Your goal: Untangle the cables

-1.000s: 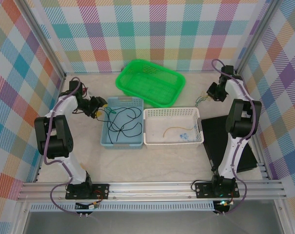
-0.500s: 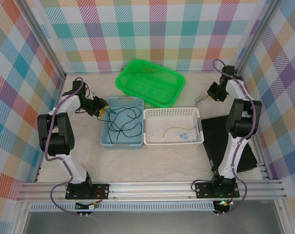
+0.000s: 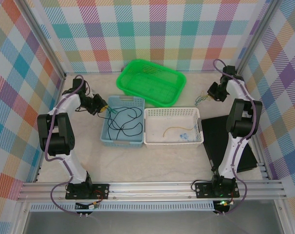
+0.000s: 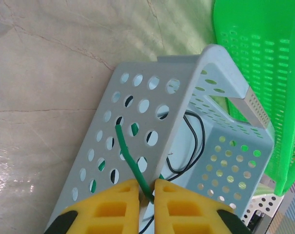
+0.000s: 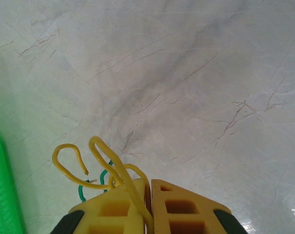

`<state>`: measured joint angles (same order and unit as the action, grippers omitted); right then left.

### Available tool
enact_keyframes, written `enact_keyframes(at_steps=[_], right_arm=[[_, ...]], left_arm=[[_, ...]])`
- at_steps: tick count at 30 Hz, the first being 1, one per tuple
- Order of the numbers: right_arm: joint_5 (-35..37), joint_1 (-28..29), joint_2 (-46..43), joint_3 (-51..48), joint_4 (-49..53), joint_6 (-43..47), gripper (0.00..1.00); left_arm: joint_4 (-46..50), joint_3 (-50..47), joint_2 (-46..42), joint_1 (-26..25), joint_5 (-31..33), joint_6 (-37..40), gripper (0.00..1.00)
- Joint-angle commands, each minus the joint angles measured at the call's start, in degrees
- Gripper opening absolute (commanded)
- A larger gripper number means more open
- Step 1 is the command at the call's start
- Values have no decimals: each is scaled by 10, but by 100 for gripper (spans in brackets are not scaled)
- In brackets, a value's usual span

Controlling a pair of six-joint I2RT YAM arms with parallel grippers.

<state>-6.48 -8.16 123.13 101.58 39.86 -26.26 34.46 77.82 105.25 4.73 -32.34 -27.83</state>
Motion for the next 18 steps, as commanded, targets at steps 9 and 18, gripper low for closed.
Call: enact_keyframes(at_steps=[9,18], right_arm=[[-11,-3,5,-13,-5,10,4],[-33,-4,3,-19,-15,6,37]], left_arm=[[21,14,-32,-8,9,7,0],[-1,-12,-51,-10,-11,13,0]])
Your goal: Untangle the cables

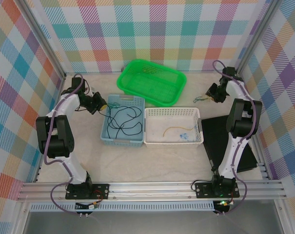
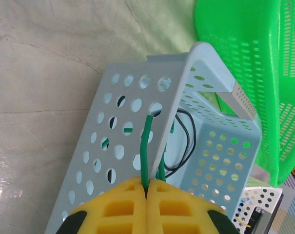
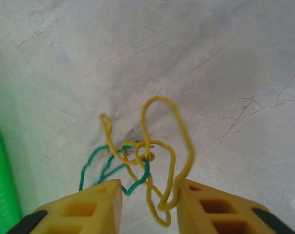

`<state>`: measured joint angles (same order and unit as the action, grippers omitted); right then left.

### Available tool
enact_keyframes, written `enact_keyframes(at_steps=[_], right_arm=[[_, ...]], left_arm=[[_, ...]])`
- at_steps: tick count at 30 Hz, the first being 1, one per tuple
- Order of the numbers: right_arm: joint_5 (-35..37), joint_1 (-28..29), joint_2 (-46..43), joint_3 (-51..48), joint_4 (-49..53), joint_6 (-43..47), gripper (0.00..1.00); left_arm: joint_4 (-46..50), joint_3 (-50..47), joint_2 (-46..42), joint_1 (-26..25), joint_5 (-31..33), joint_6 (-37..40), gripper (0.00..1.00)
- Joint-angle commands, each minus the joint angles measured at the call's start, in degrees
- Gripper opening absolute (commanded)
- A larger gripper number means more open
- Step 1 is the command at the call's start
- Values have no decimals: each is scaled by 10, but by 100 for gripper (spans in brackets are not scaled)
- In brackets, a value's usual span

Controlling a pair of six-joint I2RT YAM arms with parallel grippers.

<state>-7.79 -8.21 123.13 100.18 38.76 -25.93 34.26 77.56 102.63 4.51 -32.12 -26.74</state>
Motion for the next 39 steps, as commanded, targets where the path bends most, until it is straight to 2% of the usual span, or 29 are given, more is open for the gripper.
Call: enact_keyframes(at_steps=[1,6,10,17,23,27,30,35,39], right_arm=[[-25,-4,1,-6,-6,2,39],[-32,-5,-46,-44,-43,8,50],[-29,-3,-123,-93,-68,23,57],[-81,37,-263,-198,-100,49,59],[-88,70,-329,-216,-89,43,59],[-101,80,-341,-204,-78,33,58],[-104,84,-335,-188,-56,39,59],[-104,85,-339,-184,-48,43,59],[-104,85,-344,-184,-48,43,59]], left_arm=[[1,-12,-26,-7,-15,3,0],[-12,-23,-38,-8,-25,4,0],[-25,-31,-49,-7,-28,4,0],[-32,-46,-67,-24,-4,24,0],[-38,-59,-56,-24,3,25,0],[-57,-68,-44,-24,-2,21,2],[-64,-69,-37,-24,-6,19,15],[-29,-44,-38,-23,-5,57,44],[29,-6,-41,-23,22,118,54]])
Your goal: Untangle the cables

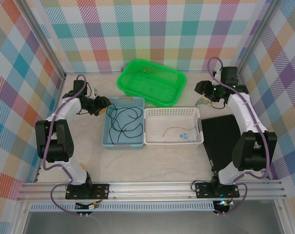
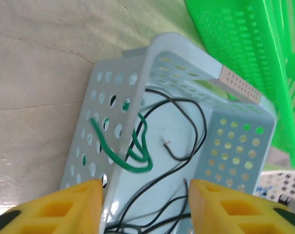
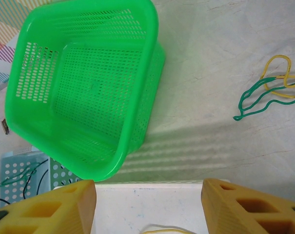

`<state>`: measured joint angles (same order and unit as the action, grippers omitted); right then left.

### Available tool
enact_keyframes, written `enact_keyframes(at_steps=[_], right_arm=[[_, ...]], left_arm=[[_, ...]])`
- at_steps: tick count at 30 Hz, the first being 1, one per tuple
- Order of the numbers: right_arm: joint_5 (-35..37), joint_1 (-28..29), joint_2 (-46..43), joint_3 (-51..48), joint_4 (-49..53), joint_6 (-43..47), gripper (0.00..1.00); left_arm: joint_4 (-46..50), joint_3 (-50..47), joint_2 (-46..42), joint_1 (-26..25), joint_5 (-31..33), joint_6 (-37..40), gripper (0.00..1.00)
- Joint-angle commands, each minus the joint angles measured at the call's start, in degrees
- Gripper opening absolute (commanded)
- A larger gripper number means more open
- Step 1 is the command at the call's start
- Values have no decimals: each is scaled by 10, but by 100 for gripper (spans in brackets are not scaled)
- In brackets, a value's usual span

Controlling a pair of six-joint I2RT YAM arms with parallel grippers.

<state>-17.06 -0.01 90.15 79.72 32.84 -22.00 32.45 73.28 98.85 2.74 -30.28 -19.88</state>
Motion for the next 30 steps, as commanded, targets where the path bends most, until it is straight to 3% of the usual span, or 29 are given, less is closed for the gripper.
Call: enact_keyframes(at_steps=[1,6,12,15,18,24,28,30], right_arm=[[-12,2,-14,21,12,5,59],[-14,3,-14,22,16,4,59],[-22,3,-14,28,25,15,58],[-42,3,-14,33,32,33,57],[-76,3,-13,26,27,54,56],[-136,3,-5,24,10,88,56],[-152,2,0,36,23,102,56],[-154,3,1,36,26,105,56]], left_arm=[[62,45,-5,-5,20,59,56],[92,60,-15,-4,74,92,62],[104,66,-26,7,152,191,60],[77,51,-46,34,100,266,58],[40,22,-57,68,-1,361,53],[16,-17,-25,88,-157,640,59],[117,48,63,103,-173,798,58],[103,51,86,103,-151,825,57]])
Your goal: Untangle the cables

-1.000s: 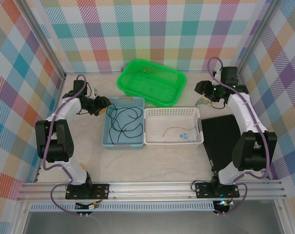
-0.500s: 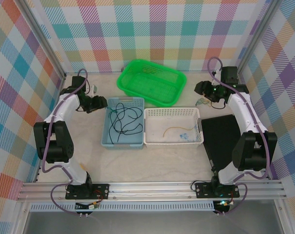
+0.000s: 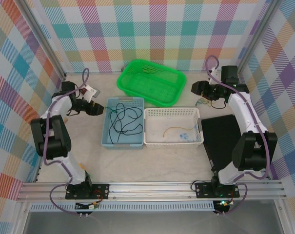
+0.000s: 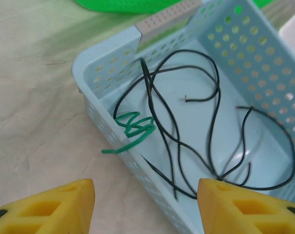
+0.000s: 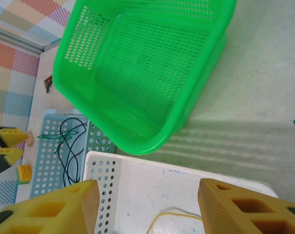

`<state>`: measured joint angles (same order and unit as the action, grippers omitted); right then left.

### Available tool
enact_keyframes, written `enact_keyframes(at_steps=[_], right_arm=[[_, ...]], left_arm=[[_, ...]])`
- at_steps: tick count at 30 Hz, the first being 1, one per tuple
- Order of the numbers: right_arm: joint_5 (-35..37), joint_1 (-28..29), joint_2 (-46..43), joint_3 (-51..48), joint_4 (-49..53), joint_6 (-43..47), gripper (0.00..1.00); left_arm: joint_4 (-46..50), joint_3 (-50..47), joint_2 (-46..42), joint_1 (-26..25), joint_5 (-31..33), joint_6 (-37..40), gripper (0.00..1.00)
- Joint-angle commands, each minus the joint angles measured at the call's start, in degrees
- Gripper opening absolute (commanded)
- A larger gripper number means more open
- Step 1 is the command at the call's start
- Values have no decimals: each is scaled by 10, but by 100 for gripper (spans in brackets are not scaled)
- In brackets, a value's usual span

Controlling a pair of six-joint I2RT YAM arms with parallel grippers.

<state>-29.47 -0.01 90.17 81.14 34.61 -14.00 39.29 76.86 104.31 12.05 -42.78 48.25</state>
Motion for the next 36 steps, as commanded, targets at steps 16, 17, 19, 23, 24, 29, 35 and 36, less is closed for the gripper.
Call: enact_keyframes(at_steps=[16,17,19,23,24,29,35,36], right_arm=[[-23,2,30,37,35,29,56],[-23,2,33,38,34,29,56],[-21,2,38,40,31,27,56],[-17,-1,46,41,25,20,56],[-15,-2,47,42,26,19,56],[-10,-17,56,53,38,15,56],[-14,-27,58,44,27,-6,55],[-15,-27,58,44,27,-7,55]], left_arm=[[-67,-11,50,22,2,263,59],[-68,-7,53,22,-3,272,59],[-56,4,59,22,-15,297,58],[-24,28,75,22,-27,353,52],[-18,32,78,22,-30,368,50],[17,50,88,17,-31,422,46],[16,48,85,4,-11,455,42],[17,49,86,3,-7,459,41]])
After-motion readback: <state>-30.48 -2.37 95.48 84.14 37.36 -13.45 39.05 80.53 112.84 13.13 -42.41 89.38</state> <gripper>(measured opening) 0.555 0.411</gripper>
